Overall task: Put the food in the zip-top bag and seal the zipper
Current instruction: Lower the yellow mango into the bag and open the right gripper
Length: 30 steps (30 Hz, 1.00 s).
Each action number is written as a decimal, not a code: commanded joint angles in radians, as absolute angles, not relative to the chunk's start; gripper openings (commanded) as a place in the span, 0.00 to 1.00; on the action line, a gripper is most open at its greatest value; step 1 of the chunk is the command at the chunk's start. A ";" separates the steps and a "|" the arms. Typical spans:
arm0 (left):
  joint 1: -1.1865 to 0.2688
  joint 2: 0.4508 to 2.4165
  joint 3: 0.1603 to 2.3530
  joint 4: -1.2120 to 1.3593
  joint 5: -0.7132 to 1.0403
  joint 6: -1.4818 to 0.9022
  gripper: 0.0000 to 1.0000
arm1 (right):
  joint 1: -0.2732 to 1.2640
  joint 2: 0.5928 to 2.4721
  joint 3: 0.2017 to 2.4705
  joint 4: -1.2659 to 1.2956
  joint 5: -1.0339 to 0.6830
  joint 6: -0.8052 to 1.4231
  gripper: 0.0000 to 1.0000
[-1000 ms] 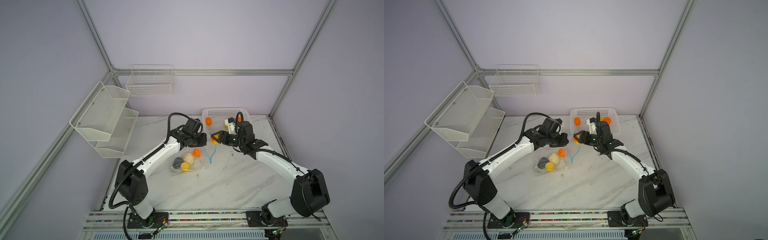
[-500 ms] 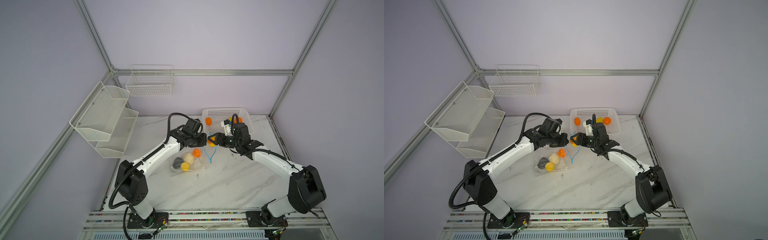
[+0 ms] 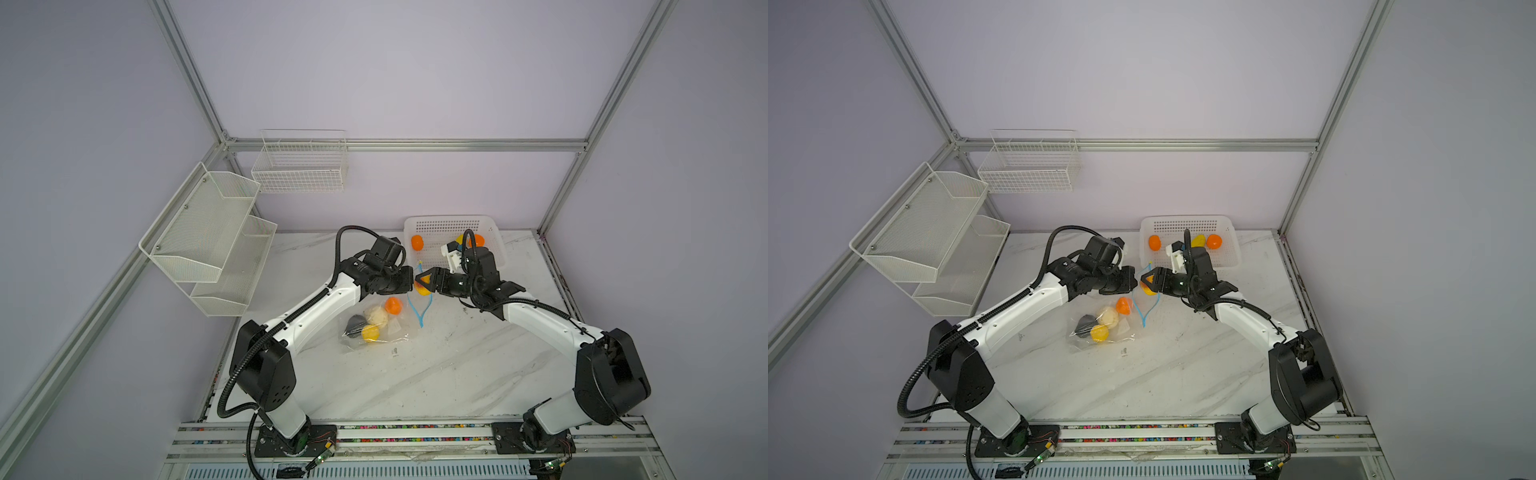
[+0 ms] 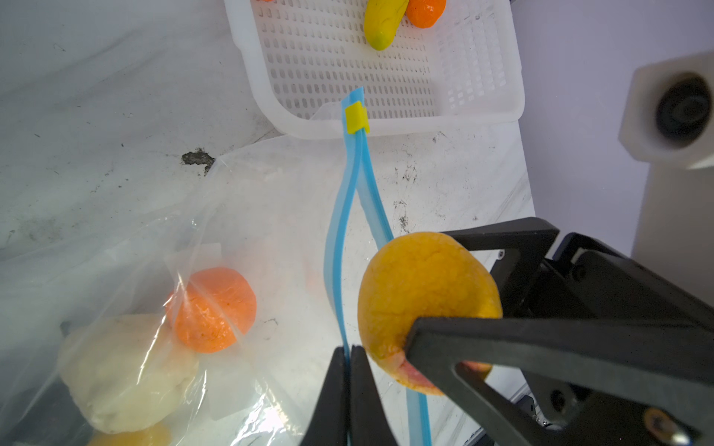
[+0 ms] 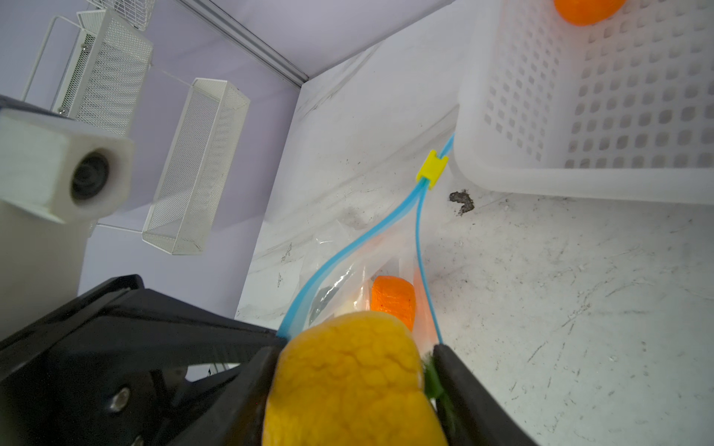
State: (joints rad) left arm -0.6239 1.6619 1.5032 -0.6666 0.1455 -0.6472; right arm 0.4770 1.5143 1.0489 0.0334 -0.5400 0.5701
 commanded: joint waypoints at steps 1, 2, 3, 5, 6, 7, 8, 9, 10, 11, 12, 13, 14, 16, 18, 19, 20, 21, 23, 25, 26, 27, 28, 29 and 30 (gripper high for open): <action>-0.621 1.606 1.495 -0.627 0.151 -0.655 0.00 | 0.482 1.525 1.039 0.049 -0.549 0.561 0.65; -0.621 1.606 1.496 -0.627 0.152 -0.656 0.00 | 0.482 1.525 1.039 0.049 -0.549 0.561 0.65; -0.620 1.607 1.497 -0.627 0.152 -0.656 0.00 | 0.482 1.525 1.039 0.048 -0.551 0.561 0.65; -0.621 1.609 1.499 -0.627 0.153 -0.656 0.00 | 0.484 1.526 1.041 0.048 -0.554 0.561 0.66; -0.621 1.608 1.500 -0.627 0.155 -0.656 0.00 | 0.483 1.524 1.040 0.048 -0.555 0.561 0.66; -0.621 1.610 1.501 -0.627 0.154 -0.656 0.00 | 0.483 1.522 1.041 0.046 -0.555 0.561 0.66; -0.620 1.611 1.502 -0.627 0.155 -0.656 0.00 | 0.483 1.521 1.042 0.046 -0.557 0.561 0.66; -0.620 1.610 1.501 -0.626 0.155 -0.654 0.00 | 0.485 1.520 1.041 0.045 -0.558 0.561 0.66; -0.620 1.611 1.502 -0.627 0.155 -0.654 0.00 | 0.486 1.519 1.042 0.043 -0.561 0.561 0.67; -0.621 1.611 1.502 -0.627 0.155 -0.654 0.00 | 0.486 1.519 1.043 0.042 -0.561 0.561 0.67; -0.621 1.611 1.502 -0.627 0.154 -0.654 0.00 | 0.486 1.517 1.043 0.041 -0.561 0.561 0.67; -0.620 1.611 1.502 -0.627 0.155 -0.655 0.00 | 0.487 1.516 1.043 0.042 -0.563 0.561 0.67; -0.620 1.611 1.501 -0.627 0.155 -0.653 0.00 | 0.486 1.515 1.042 0.041 -0.563 0.563 0.68; -0.620 1.608 1.502 -0.627 0.154 -0.655 0.00 | 0.488 1.512 1.043 0.043 -0.566 0.565 0.69; -0.620 1.608 1.502 -0.627 0.154 -0.653 0.00 | 0.489 1.509 1.045 0.043 -0.568 0.568 0.70; -0.621 1.608 1.500 -0.627 0.153 -0.653 0.00 | 0.489 1.508 1.045 0.043 -0.569 0.567 0.71; -0.620 1.608 1.500 -0.627 0.153 -0.653 0.00 | 0.491 1.507 1.049 0.043 -0.569 0.568 0.72; -0.620 1.608 1.500 -0.627 0.153 -0.653 0.00 | 0.492 1.507 1.049 0.041 -0.569 0.568 0.73; -0.621 1.608 1.499 -0.627 0.153 -0.653 0.00 | 0.494 1.506 1.052 0.041 -0.569 0.566 0.75; -0.621 1.607 1.499 -0.627 0.153 -0.652 0.00 | 0.495 1.505 1.055 0.041 -0.569 0.568 0.76; -0.621 1.608 1.499 -0.627 0.153 -0.652 0.00 | 0.494 1.506 1.055 0.041 -0.569 0.567 0.77; -0.620 1.608 1.499 -0.626 0.153 -0.653 0.00 | 0.495 1.507 1.055 0.040 -0.569 0.568 0.77; -0.621 1.608 1.499 -0.627 0.153 -0.651 0.00 | 0.496 1.507 1.055 0.040 -0.569 0.567 0.77; -0.619 1.608 1.499 -0.627 0.151 -0.651 0.00 | 0.496 1.507 1.056 0.040 -0.569 0.567 0.77; -0.620 1.608 1.498 -0.627 0.151 -0.651 0.00 | 0.496 1.507 1.057 0.039 -0.569 0.567 0.77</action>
